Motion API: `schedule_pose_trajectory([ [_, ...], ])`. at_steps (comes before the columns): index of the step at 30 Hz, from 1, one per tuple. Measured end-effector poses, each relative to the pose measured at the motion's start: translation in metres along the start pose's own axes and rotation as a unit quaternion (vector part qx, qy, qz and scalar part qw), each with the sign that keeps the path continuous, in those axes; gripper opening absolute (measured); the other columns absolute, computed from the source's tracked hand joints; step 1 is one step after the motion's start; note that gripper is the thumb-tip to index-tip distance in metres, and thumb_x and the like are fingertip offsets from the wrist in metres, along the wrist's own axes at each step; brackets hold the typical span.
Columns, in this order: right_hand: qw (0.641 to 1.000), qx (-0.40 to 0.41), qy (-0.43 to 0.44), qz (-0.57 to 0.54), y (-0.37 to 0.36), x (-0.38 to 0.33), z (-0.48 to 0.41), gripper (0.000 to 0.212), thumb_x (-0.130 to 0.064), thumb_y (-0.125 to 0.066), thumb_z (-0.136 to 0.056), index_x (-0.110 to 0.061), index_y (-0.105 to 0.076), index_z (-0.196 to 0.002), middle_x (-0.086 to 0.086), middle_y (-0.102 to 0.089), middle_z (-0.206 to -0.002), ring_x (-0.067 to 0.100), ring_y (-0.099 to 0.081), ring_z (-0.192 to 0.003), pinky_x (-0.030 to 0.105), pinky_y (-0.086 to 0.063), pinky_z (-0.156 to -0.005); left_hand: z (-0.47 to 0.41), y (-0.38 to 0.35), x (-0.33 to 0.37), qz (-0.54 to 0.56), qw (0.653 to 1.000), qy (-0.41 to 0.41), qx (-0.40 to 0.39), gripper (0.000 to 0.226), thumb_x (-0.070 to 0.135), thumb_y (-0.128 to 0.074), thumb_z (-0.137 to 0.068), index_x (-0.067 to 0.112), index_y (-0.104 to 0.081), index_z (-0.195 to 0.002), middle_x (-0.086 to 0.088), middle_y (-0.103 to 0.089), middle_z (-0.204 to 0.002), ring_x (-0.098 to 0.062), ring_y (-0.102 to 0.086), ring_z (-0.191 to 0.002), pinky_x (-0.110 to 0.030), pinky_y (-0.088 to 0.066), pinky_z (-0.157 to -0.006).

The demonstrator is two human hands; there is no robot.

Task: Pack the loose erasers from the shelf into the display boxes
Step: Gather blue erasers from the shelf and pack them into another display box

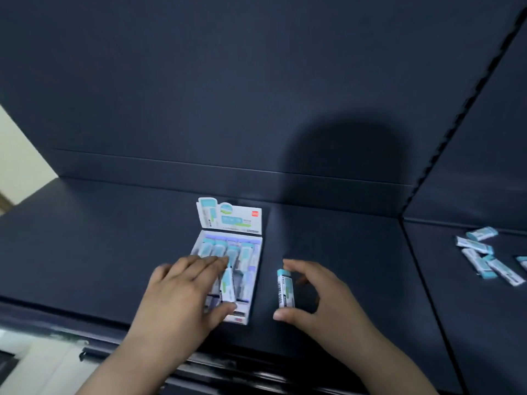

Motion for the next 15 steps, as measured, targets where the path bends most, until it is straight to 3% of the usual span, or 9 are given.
schedule_pose_trajectory([
  [4,0.999,-0.005,0.017,0.047,-0.034,-0.037,-0.029,0.073,-0.045,-0.075,-0.069,-0.041,-0.038,-0.131,-0.042,-0.029,-0.108,-0.008,-0.033,-0.115,0.009,-0.027,-0.096,-0.008,0.004,-0.044,-0.007,1.0,-0.018,-0.021,0.066,0.063,-0.044,-0.063,0.024,-0.064,-0.112,0.013,-0.068,-0.103,-0.009,-0.045,-0.099,-0.03,-0.027,-0.073],
  [6,0.997,-0.014,0.025,0.072,-0.055,-0.051,-0.042,0.075,-0.047,-0.074,-0.069,-0.038,-0.037,-0.134,-0.04,-0.03,-0.11,-0.008,-0.031,-0.114,0.008,-0.024,-0.095,-0.012,0.002,-0.06,0.001,0.999,-0.039,-0.016,0.066,0.063,-0.05,-0.062,0.026,-0.063,-0.114,0.015,-0.067,-0.105,-0.007,-0.045,-0.1,-0.03,-0.027,-0.073],
  [10,0.994,-0.006,0.029,0.104,-0.082,-0.062,-0.063,0.078,-0.048,-0.074,-0.068,-0.033,-0.039,-0.135,-0.019,-0.043,-0.13,0.0,-0.032,-0.121,0.018,-0.026,-0.106,-0.023,-0.007,-0.08,0.032,0.997,-0.074,-0.013,0.068,0.063,-0.055,-0.055,0.029,-0.06,-0.115,0.016,-0.066,-0.108,-0.005,-0.046,-0.102,-0.028,-0.042,-0.073],
  [15,0.99,0.038,-0.011,0.133,-0.086,-0.059,-0.068,0.08,-0.05,-0.076,-0.064,-0.036,-0.041,-0.134,-0.03,-0.033,-0.121,-0.005,-0.026,-0.12,0.024,-0.024,-0.11,-0.035,-0.02,-0.097,0.066,0.991,-0.113,-0.04,0.078,0.075,-0.04,-0.058,0.034,-0.053,-0.123,0.016,-0.058,-0.122,-0.008,-0.056,-0.107,-0.032,-0.048,-0.076],
])
Point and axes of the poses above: each hand's wrist, its own z-axis away from the middle knuckle, its own y-axis out of the back of the hand, x = y × z, the point moved 4 cm from there along -z, towards the middle knuckle
